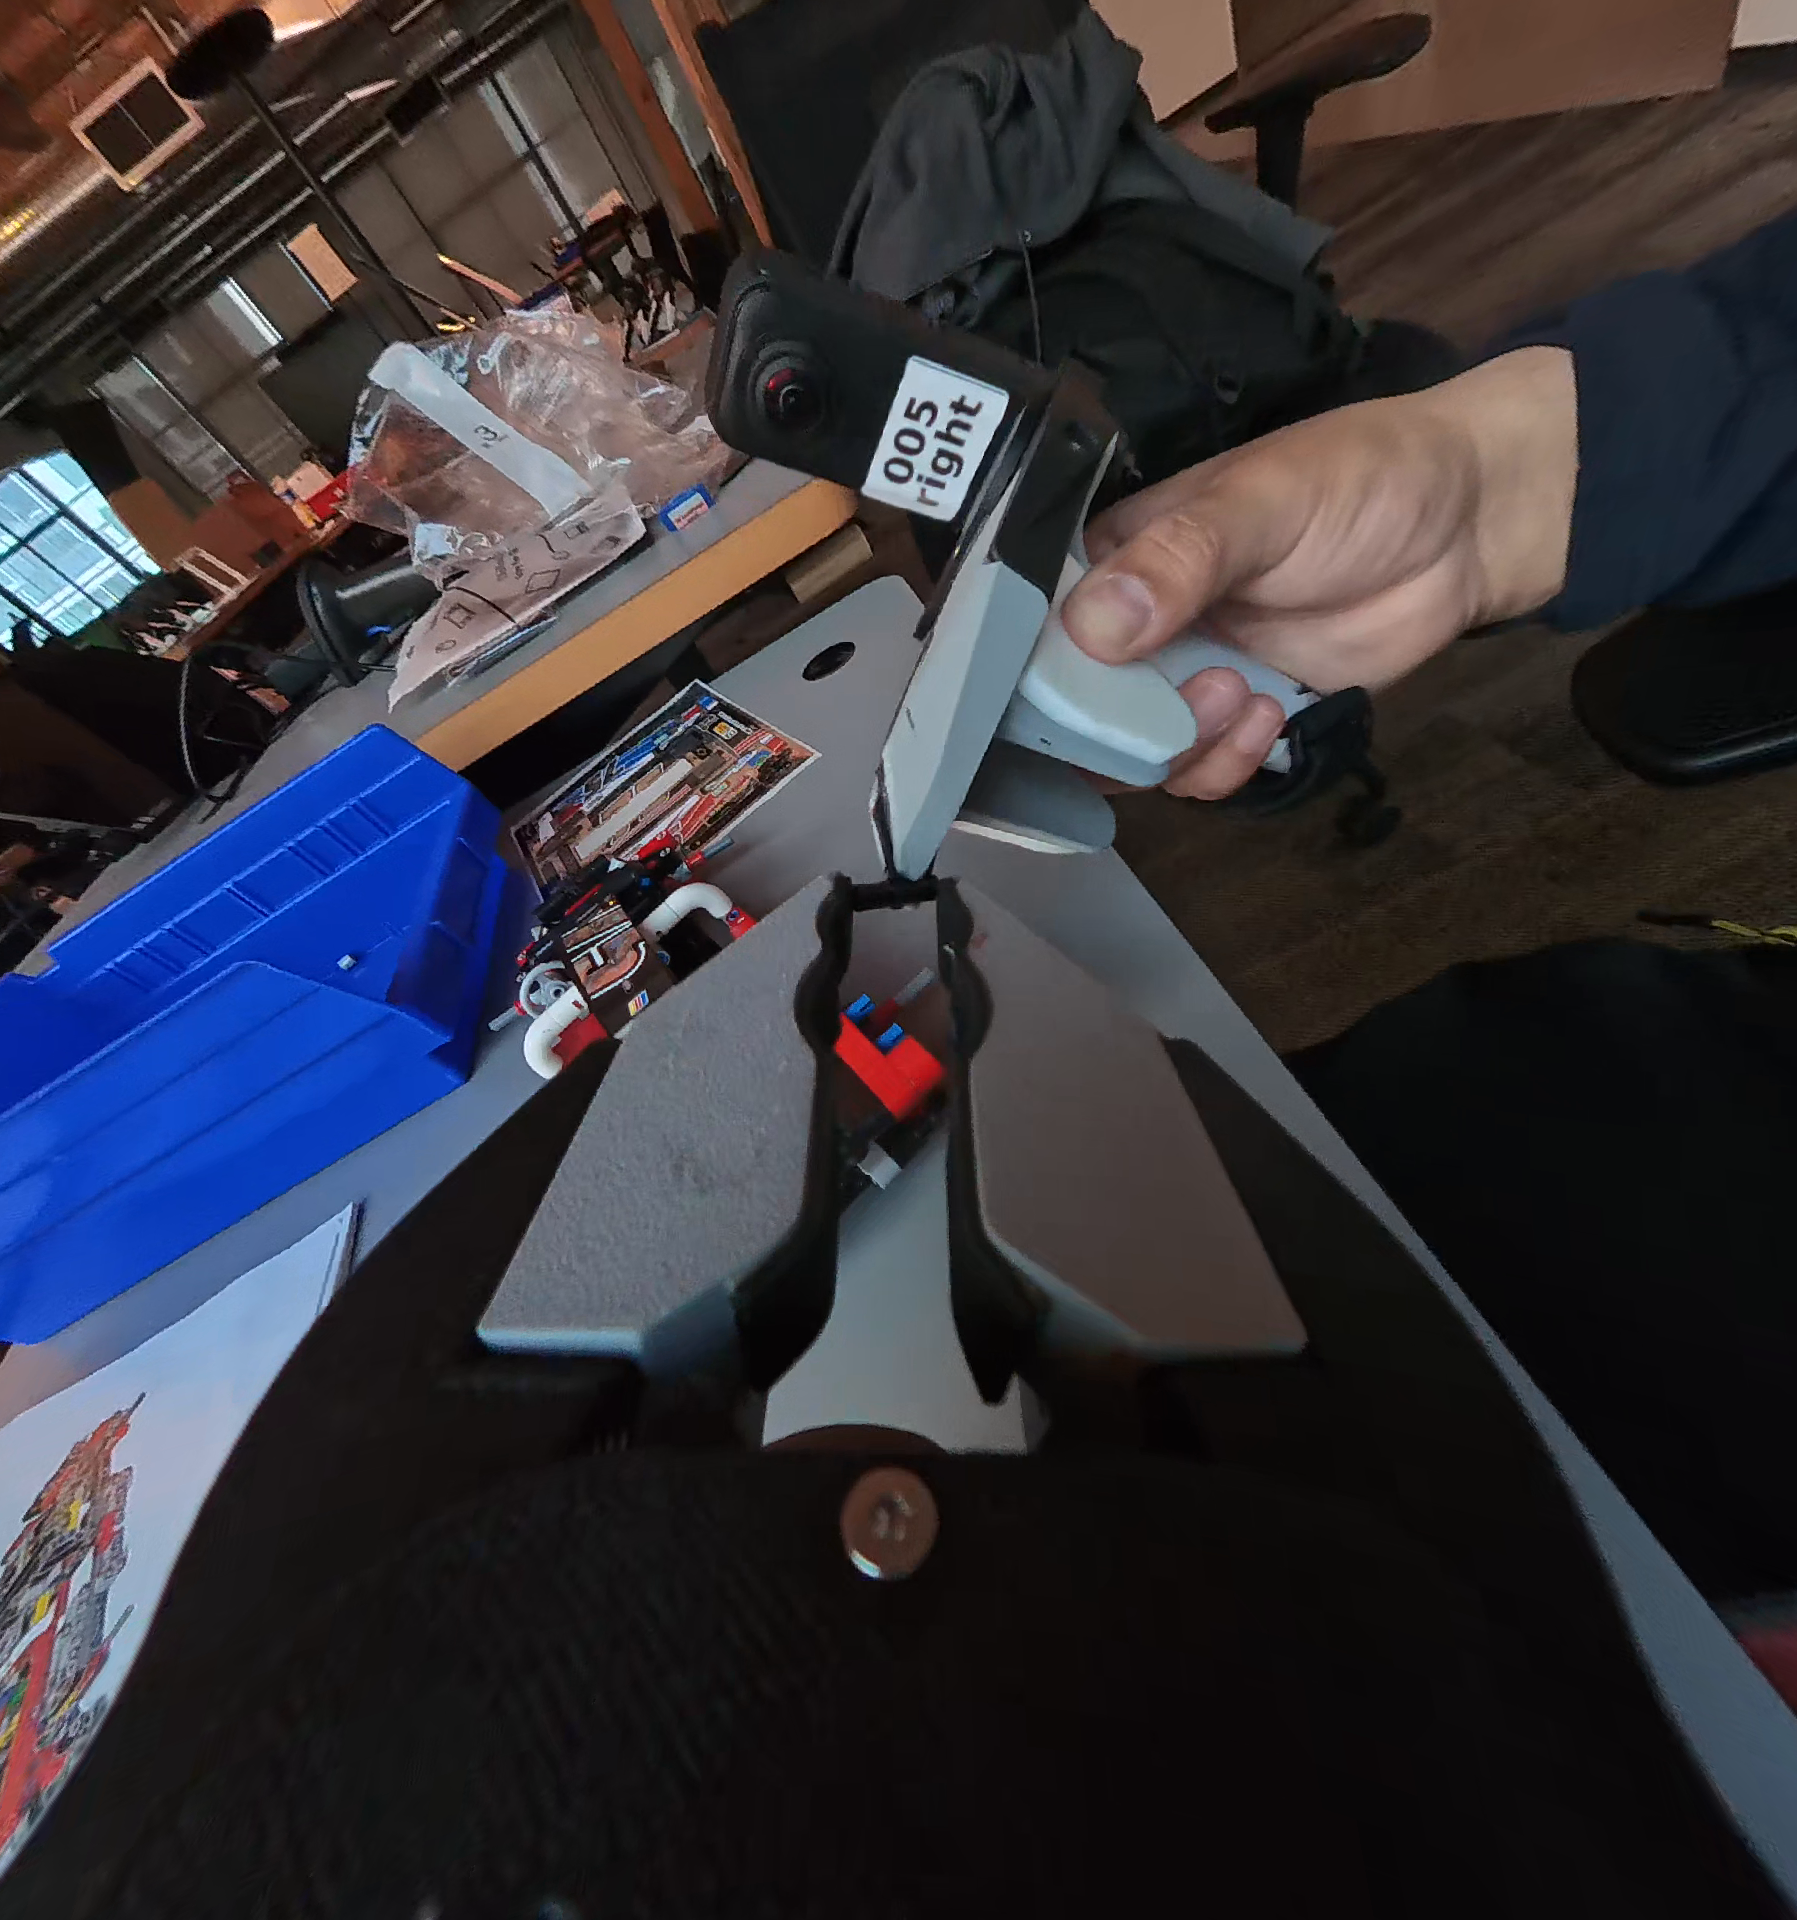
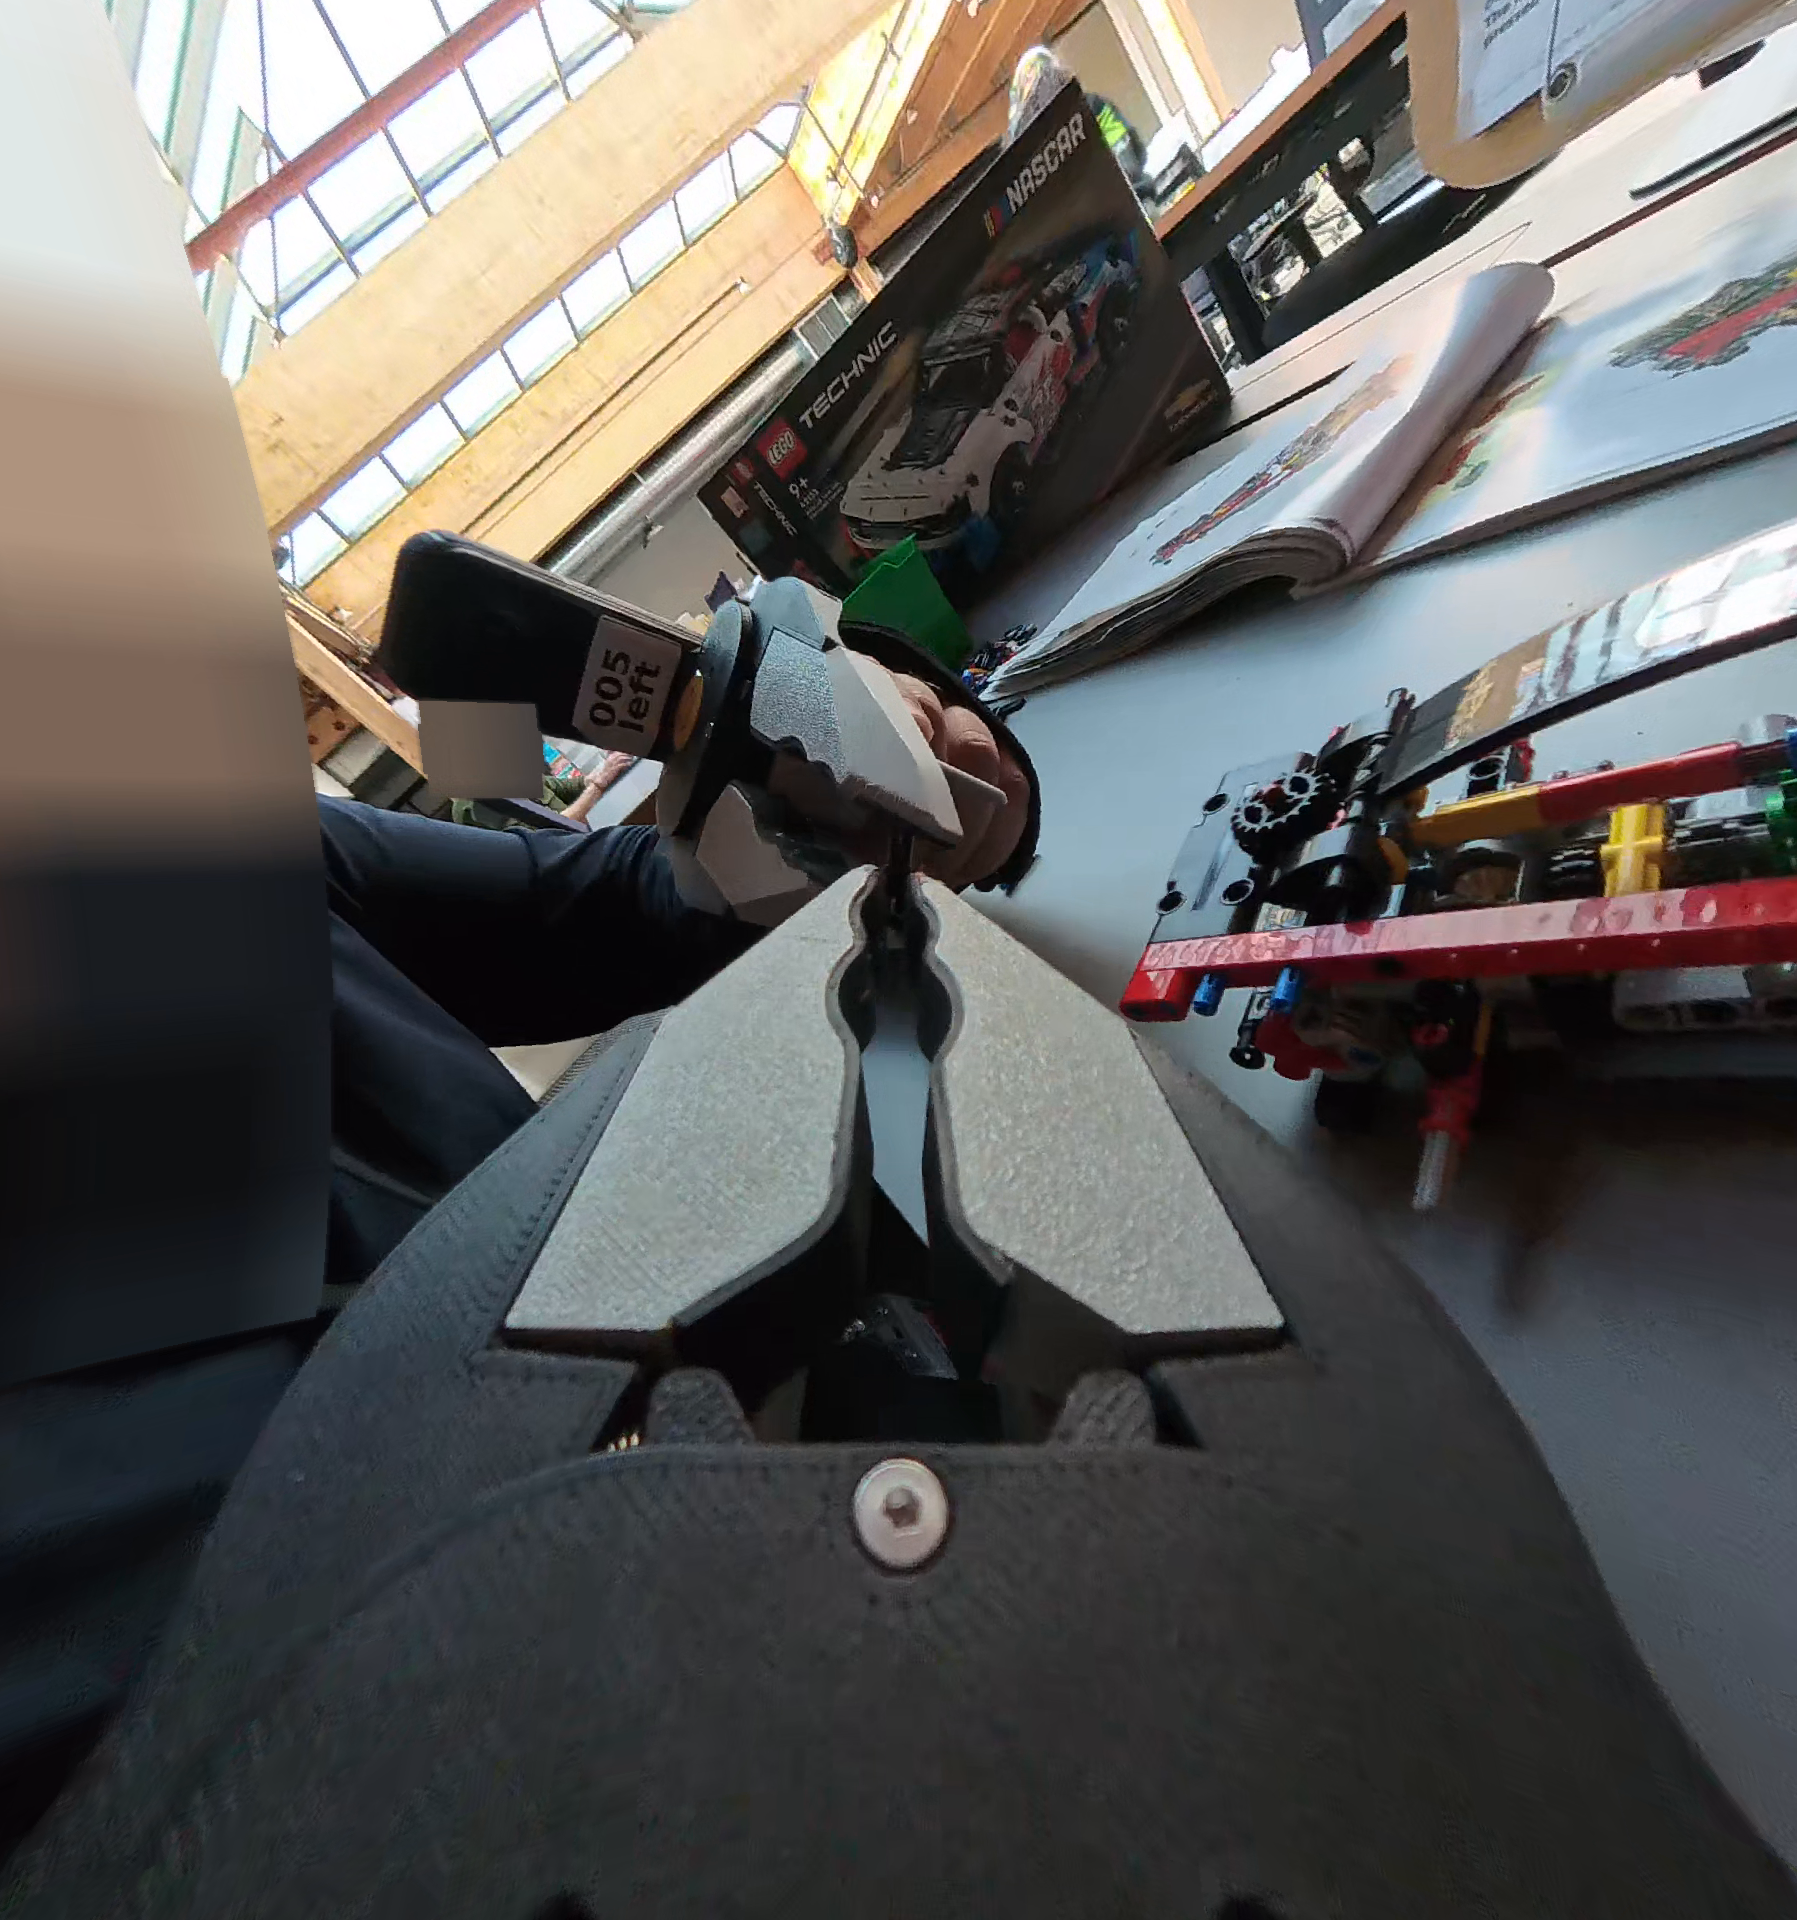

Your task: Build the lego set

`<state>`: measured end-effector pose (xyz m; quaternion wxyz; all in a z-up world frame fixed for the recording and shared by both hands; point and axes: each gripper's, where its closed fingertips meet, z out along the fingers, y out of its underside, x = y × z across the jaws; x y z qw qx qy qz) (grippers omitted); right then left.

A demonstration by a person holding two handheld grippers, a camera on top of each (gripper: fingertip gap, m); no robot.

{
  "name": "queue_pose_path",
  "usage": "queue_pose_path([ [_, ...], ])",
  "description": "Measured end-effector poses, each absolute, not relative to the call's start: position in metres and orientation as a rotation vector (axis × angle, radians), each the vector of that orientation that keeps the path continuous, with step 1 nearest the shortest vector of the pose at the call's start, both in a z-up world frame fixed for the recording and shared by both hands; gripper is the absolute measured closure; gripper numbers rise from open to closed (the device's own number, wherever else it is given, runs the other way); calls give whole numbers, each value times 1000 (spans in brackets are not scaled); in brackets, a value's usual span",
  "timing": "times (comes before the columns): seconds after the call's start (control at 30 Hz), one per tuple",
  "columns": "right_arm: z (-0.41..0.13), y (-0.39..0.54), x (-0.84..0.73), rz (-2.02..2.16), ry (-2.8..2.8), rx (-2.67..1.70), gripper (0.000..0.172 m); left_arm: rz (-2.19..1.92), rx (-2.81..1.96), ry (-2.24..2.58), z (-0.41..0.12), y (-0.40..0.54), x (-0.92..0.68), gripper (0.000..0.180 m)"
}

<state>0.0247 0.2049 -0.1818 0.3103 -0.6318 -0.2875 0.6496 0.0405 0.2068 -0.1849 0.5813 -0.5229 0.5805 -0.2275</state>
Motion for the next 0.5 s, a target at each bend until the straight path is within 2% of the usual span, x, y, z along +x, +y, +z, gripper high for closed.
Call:
queue_pose_path([
  [0.33, -188, 200, 23, 1656, -851, -1680, 171, -522, -1213, 1378, -189, 204, 43, 167],
  [0.5, -194, 200, 24, 1469, -950, -1716, 171, -579, -1221, 1421, -193, 200, 43, 163],
])
